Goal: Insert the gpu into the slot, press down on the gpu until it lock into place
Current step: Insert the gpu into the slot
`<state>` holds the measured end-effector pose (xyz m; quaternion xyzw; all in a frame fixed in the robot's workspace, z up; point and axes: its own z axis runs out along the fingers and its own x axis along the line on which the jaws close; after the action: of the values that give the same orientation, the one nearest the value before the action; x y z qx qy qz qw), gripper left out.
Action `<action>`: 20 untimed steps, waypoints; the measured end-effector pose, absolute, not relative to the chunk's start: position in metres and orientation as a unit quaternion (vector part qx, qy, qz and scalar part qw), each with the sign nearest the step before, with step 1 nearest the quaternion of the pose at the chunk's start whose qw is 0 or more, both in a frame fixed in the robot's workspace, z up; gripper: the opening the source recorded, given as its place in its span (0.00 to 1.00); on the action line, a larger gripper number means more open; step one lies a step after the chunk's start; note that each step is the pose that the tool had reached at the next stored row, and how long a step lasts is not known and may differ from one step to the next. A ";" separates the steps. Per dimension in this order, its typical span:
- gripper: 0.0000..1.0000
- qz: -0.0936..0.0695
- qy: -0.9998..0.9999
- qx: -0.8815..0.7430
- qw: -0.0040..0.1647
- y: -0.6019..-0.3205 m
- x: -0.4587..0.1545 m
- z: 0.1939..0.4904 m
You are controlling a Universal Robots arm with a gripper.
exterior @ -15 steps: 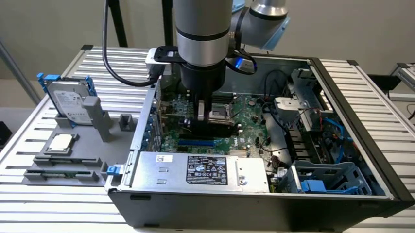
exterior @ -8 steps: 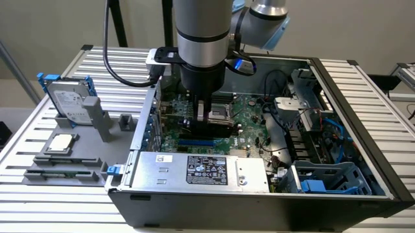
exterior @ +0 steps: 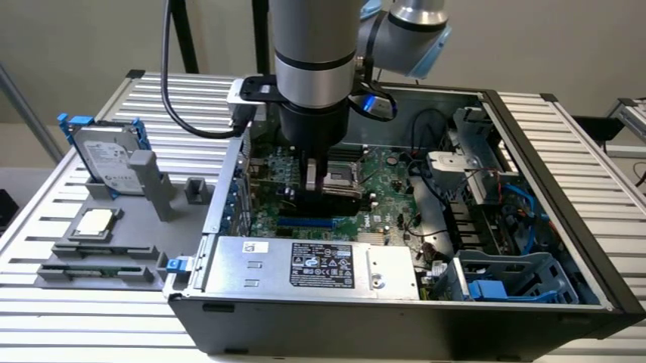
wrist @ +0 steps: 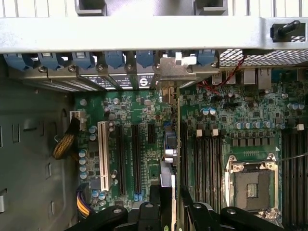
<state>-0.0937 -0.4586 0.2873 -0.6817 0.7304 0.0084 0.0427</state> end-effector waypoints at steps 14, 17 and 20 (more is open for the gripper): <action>0.26 0.010 0.730 -0.682 0.041 -0.458 -0.096 0.278; 0.26 0.011 0.730 -0.682 0.040 -0.458 -0.096 0.276; 0.26 0.011 0.727 -0.685 0.040 -0.458 -0.096 0.274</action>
<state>-0.0958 -0.4582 0.2743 -0.6850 0.7274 0.0110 0.0400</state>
